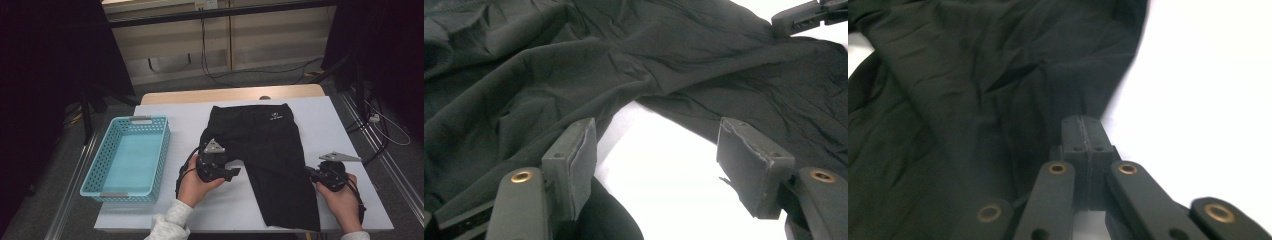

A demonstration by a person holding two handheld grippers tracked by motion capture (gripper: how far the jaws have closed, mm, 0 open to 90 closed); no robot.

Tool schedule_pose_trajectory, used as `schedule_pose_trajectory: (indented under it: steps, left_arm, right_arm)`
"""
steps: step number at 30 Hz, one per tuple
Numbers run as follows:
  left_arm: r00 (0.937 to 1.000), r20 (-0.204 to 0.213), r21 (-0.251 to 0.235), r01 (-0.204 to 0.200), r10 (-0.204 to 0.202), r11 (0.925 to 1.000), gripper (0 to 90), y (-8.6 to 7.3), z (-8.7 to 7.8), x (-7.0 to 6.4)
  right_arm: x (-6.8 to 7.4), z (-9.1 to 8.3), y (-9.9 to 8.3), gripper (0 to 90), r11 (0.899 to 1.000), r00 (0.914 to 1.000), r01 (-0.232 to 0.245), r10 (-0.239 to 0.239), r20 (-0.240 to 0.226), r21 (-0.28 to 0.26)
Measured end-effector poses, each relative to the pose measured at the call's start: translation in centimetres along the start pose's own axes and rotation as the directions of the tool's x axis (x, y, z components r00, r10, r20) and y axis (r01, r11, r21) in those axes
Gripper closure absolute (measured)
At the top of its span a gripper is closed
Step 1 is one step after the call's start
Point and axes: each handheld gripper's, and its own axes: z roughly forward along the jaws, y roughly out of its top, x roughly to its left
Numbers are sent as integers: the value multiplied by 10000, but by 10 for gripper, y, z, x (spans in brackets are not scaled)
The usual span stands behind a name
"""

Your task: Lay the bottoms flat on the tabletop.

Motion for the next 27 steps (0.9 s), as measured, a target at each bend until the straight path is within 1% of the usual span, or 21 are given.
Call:
schedule_pose_trajectory:
  steps: [3,5,8,10,11,12,14,15,16,17,19,20,21,23,24,25,26,27]
  left_arm:
    - [10000,-29,-50,29,-29,10000,328,0,-3,2]
    - [10000,-64,-61,52,-53,10000,328,0,-4,3]
    - [9999,-87,-27,74,-74,10000,327,-1,-4,4]
    - [9999,-103,-16,91,-92,10000,324,-2,-4,5]
    - [9999,-130,18,56,-55,10000,321,-2,-4,5]
    - [9999,-148,20,63,-62,10000,318,-2,-3,5]
    - [9999,-151,111,39,-38,9999,311,-3,-3,5]
    - [9998,-176,139,61,-58,9999,305,-3,-2,5]
    - [9998,-188,199,65,-61,9998,298,-4,-2,5]
    - [9998,-183,234,51,-47,9997,294,-4,-2,5]
    - [9999,-163,281,51,-47,9996,281,-4,-2,5]
    - [9998,-190,256,47,-42,9997,274,-4,-2,5]
    - [9998,-199,237,1,3,9997,270,-3,-3,5]
    - [9998,-210,185,28,-24,9998,264,-2,-5,6]
    - [9996,-266,181,-4,8,9998,262,-2,-7,6]
    - [9996,-270,122,22,-19,9999,261,-1,-7,6]
    - [9995,-302,122,-22,26,9999,258,-1,-9,7]
    - [9995,-325,107,-33,36,9999,258,0,-10,7]
  right_arm:
    - [-9,-1,2,900,9996,9997,-131,135,183,-234]
    - [-12,0,4,900,9993,9995,-57,69,314,-360]
    - [-15,1,5,900,9989,9993,52,-34,379,-474]
    - [-17,3,5,900,9986,9982,237,-210,570,-470]
    - [-18,4,6,900,9984,9985,243,-217,511,-507]
    - [-19,4,6,900,9980,9981,283,-251,557,-567]
    - [-20,5,5,900,9984,9980,276,-247,581,-494]
    - [-20,6,4,867,9987,9983,286,-264,514,-429]
    - [-19,6,3,796,9982,9975,355,-325,633,-474]
    - [-17,4,3,751,9974,9963,444,-401,754,-568]
    - [-13,0,5,665,9953,9968,566,-519,612,-781]
    - [-8,-4,7,594,9942,9958,659,-602,685,-851]
    - [-3,-7,8,562,9932,9955,737,-679,654,-899]
    - [8,-10,9,546,9905,9955,917,-888,327,-1022]
    - [16,-11,9,536,9891,9947,1023,-1022,68,-1055]
    - [23,-12,10,523,9877,9931,1151,-1170,-122,-1063]
    - [28,-12,10,520,9873,9920,1181,-1220,-315,-1061]
    - [37,-11,10,519,9863,9889,1258,-1333,-655,-1069]
